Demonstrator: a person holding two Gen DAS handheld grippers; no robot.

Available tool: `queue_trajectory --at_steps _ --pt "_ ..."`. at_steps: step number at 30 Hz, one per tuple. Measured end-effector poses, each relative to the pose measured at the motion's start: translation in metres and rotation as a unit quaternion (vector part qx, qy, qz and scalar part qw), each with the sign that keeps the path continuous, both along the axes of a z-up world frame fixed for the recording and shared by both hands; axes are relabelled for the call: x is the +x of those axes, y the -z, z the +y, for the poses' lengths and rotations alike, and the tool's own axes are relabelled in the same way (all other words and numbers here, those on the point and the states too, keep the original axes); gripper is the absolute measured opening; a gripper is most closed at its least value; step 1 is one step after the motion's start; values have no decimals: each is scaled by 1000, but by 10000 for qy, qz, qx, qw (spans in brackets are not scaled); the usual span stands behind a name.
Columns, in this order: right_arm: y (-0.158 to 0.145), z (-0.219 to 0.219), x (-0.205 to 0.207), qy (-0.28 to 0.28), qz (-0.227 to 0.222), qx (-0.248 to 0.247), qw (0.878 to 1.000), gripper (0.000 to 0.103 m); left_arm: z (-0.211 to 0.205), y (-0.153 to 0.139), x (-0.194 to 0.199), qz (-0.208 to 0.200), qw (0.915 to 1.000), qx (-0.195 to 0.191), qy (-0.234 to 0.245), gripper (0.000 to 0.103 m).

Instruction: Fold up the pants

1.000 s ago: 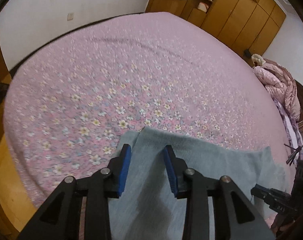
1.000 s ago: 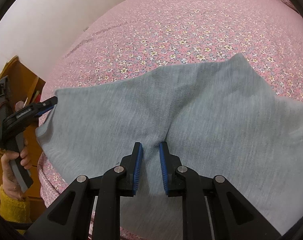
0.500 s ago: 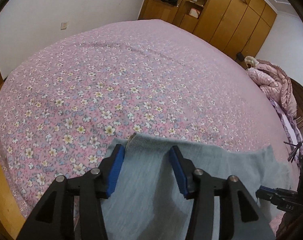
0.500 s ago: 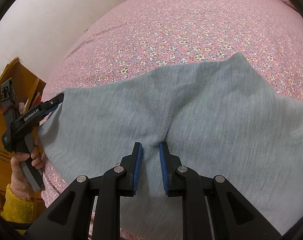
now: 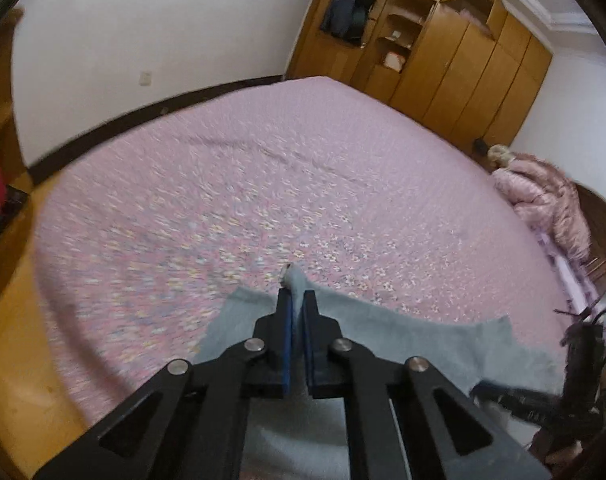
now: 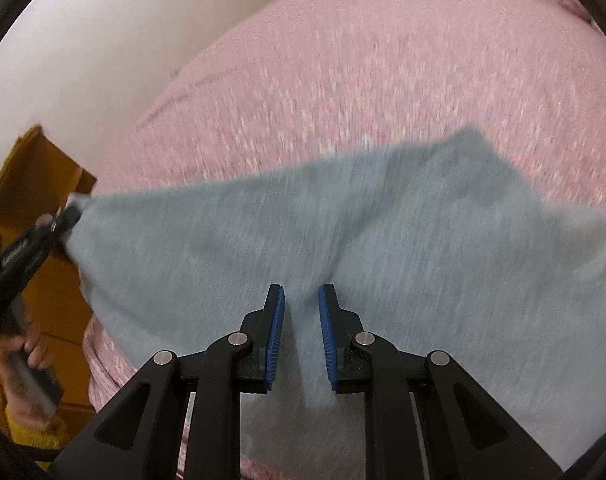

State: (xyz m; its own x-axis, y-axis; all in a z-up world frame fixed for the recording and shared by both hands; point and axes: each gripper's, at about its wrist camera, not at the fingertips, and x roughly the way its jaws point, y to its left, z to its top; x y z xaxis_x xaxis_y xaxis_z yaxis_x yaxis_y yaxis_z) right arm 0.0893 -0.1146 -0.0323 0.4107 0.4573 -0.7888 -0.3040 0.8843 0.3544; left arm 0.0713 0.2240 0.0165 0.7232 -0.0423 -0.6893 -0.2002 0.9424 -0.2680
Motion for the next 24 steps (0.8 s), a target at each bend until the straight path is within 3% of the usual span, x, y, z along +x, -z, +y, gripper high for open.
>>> queue_trajectory --at_steps 4,7,11,14,18,20,24 --pt "-6 1 19 -21 -54 -208 9998 19 -3 -1 4 282 9986 436 -31 5" --pt "6 6 36 -4 -46 -489 9988 19 1 21 27 582 9960 670 62 5" --pt "14 4 47 44 -214 -346 9992 19 7 61 51 1096 9904 839 -4 6" --pt "14 8 50 32 -292 -415 9987 19 14 68 53 1083 9910 775 -123 9" --pt "11 18 53 26 -351 -527 9980 19 22 65 50 1173 9860 1158 -251 21" --pt "8 17 51 166 -385 -445 9981 19 31 59 46 1218 9864 1055 -325 21" --pt "-7 19 35 96 -578 -309 9978 19 49 36 24 1026 9938 332 -283 21"
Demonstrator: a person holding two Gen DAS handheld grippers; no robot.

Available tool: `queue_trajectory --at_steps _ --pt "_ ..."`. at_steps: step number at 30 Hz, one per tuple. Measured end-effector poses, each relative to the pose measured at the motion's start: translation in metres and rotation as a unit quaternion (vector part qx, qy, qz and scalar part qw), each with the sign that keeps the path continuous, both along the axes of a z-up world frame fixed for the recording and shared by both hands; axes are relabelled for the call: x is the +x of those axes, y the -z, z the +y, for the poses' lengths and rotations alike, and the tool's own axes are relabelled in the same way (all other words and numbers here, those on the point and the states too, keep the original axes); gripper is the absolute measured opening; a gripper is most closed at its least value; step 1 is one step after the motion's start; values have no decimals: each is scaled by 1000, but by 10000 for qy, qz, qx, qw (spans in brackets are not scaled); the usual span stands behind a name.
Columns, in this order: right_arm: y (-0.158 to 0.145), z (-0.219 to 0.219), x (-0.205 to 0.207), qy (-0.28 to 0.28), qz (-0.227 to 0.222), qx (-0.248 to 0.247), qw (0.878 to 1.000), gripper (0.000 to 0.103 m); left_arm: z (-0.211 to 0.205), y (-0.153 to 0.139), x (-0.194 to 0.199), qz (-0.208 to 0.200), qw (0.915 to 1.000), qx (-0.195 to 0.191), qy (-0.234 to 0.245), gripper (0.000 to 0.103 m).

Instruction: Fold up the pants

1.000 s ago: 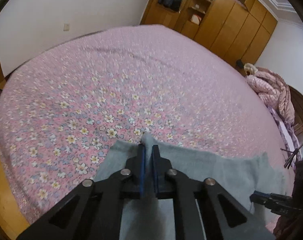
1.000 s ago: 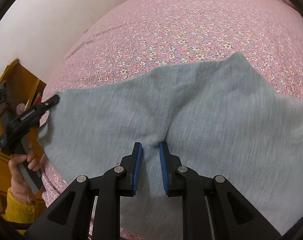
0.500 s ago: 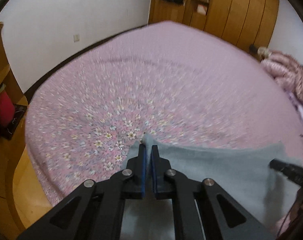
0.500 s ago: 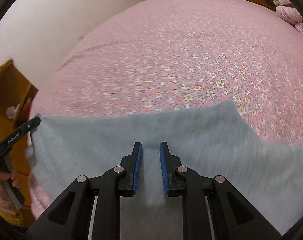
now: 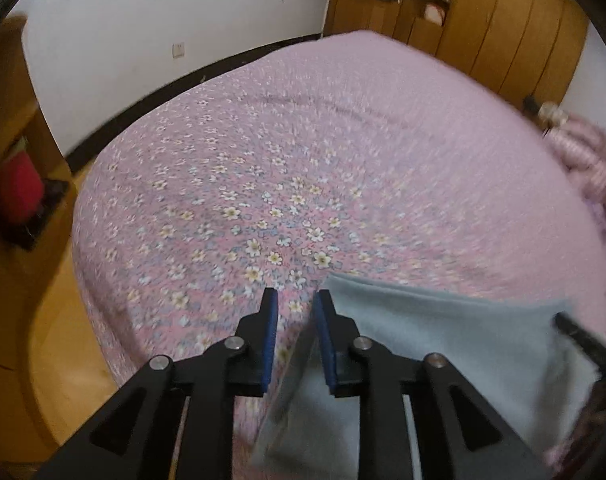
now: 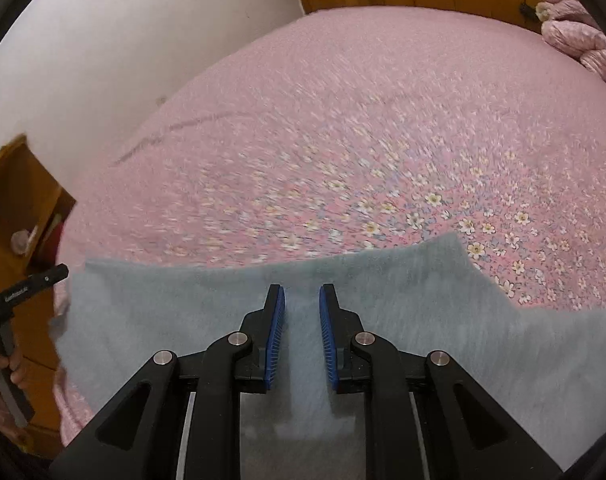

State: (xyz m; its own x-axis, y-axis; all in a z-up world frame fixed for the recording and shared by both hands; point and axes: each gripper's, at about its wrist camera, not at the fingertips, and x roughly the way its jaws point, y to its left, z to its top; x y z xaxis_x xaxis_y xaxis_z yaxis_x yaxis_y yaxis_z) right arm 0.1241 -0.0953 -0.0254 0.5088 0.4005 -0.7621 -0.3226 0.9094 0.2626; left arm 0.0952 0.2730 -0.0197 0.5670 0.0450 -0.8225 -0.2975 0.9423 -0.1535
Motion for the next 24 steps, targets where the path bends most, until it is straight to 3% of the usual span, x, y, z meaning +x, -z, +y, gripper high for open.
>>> queue_trajectory --at_steps 5,11,17,24 --pt "-7 6 -25 -211 59 -223 9995 19 6 -17 -28 -107 9997 -223 -40 21" --pt "-6 -8 -53 -321 189 -228 9990 19 -5 -14 -59 -53 9979 -651 -40 21" --pt "-7 -23 -58 -233 255 -190 9992 19 -24 -5 -84 163 9966 -805 37 21" --pt "-3 -23 -58 -213 367 -219 9989 19 -37 17 -84 344 9943 -980 250 21"
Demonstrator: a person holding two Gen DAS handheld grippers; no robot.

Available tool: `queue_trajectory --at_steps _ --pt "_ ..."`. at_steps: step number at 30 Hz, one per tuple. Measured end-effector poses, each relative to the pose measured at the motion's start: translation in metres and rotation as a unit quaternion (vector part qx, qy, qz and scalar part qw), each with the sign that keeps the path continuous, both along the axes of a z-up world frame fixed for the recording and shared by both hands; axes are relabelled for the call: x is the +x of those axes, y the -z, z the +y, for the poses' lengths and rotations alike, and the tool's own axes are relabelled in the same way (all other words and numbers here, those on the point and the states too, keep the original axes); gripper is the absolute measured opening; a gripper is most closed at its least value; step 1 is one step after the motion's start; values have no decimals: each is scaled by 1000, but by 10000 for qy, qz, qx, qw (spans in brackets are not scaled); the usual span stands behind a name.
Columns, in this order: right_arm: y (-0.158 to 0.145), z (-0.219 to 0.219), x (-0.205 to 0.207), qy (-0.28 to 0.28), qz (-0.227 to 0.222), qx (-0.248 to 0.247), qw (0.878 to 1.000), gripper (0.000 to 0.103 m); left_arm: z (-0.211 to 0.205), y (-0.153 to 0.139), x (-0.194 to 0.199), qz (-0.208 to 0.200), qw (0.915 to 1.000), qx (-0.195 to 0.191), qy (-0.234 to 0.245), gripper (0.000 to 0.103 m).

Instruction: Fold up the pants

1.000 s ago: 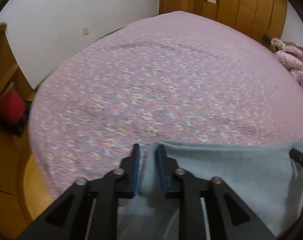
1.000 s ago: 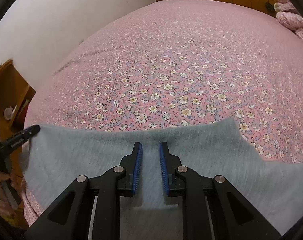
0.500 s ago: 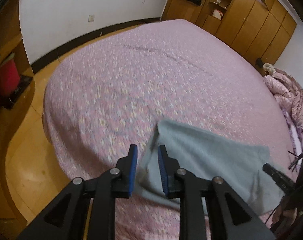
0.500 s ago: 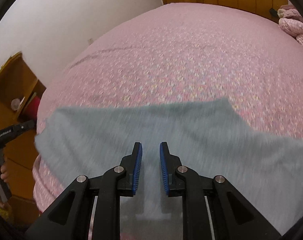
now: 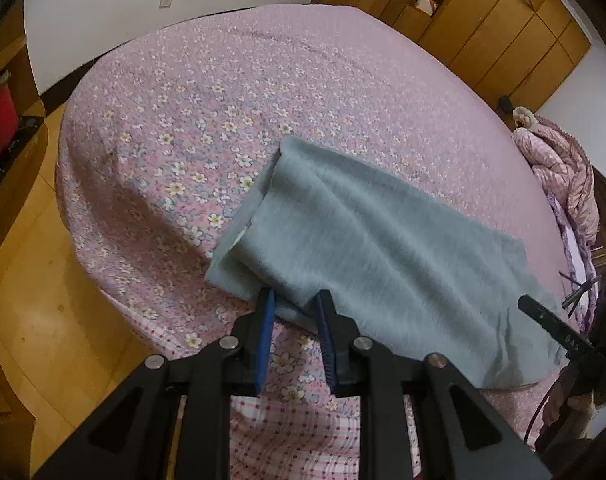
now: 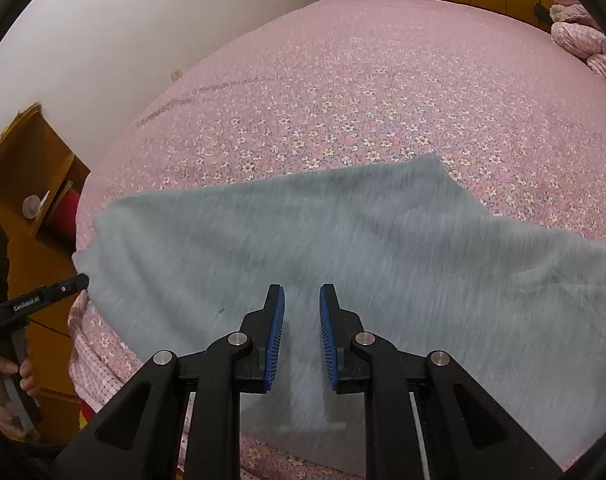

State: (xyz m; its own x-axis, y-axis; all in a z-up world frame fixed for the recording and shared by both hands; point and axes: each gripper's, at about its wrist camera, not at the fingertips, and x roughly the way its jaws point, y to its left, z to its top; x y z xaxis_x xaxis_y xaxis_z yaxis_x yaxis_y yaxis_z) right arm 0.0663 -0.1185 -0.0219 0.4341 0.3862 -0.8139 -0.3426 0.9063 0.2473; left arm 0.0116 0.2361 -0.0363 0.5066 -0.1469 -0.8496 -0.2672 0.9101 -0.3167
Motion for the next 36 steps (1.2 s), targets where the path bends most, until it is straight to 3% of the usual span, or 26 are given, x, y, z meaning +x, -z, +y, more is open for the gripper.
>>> queue_trajectory --at_steps 3,7,10,16,22,26,28,36 --pt "1 -1 0 14 29 -8 10000 19 3 2 2 4 9999 -143 -59 24" --pt "6 4 3 -6 78 -32 10000 19 9 9 1 -6 9992 -296 -285 41" --pt "7 4 4 -25 94 -46 9999 19 12 14 1 -50 9984 -351 -444 47" --pt "8 4 6 1 124 -44 9999 19 13 11 -6 -318 9956 -614 -640 46" --pt "11 2 7 25 173 -22 9998 19 -7 -14 -16 -515 9962 305 -635 46" --pt "12 1 7 42 188 -3 9998 19 -26 -31 -23 -748 9946 601 -399 44" --pt "12 2 7 39 193 -9 9998 19 -27 -28 -18 -660 9948 681 -363 38" --pt "14 1 8 38 234 -7 9997 19 -7 -8 -14 -427 9966 331 -629 37"
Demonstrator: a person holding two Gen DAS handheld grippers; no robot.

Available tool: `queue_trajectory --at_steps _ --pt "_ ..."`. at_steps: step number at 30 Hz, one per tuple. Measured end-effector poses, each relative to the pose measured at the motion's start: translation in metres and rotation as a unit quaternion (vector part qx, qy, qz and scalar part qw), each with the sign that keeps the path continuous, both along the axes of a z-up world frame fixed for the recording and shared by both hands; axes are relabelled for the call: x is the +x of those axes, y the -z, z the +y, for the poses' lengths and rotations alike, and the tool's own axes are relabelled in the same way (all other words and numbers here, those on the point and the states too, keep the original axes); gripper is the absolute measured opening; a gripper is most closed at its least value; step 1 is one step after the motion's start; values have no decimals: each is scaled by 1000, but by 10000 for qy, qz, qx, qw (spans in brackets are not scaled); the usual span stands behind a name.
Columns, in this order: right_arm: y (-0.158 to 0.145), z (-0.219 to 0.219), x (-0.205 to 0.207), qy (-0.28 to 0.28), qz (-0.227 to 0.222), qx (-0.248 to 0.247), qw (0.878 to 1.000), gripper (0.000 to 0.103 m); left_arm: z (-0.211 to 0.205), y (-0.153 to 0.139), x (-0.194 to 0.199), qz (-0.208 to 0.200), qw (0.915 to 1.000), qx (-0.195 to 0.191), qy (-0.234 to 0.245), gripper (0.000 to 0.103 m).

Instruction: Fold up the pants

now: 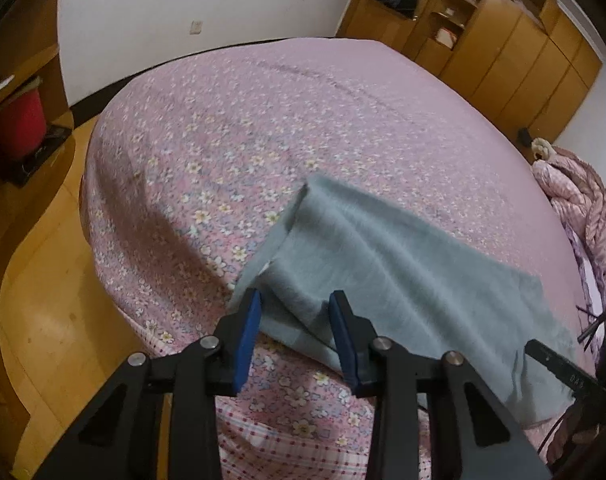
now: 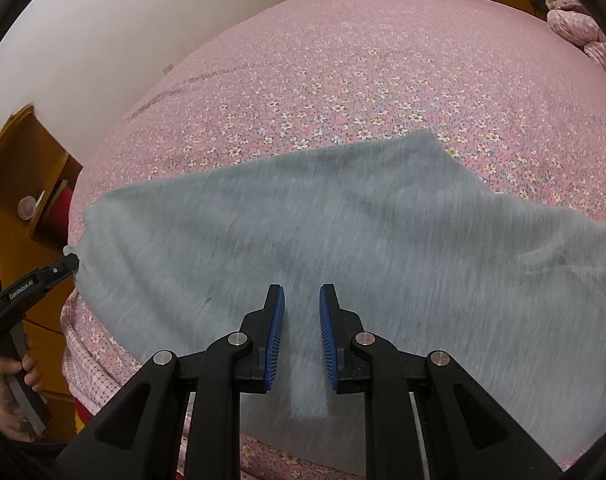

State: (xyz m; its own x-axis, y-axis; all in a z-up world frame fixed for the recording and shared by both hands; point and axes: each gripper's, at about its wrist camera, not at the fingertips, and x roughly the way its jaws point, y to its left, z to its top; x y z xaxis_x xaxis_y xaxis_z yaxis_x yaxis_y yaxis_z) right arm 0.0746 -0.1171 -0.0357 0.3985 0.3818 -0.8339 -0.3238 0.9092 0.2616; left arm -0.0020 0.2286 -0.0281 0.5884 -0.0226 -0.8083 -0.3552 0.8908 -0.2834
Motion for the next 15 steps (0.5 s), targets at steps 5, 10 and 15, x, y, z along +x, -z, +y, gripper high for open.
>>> queue_trajectory --at_steps 5,10,15 --pt "1 1 0 -18 28 -1 10000 19 6 5 6 -82 9999 -129 57 37" --pt "-2 -1 0 -7 -24 -21 10000 19 18 11 13 -6 9990 -403 -167 3" --pt "-1 -2 0 37 0 -8 10000 19 18 -21 -3 -323 9994 -89 -119 3"
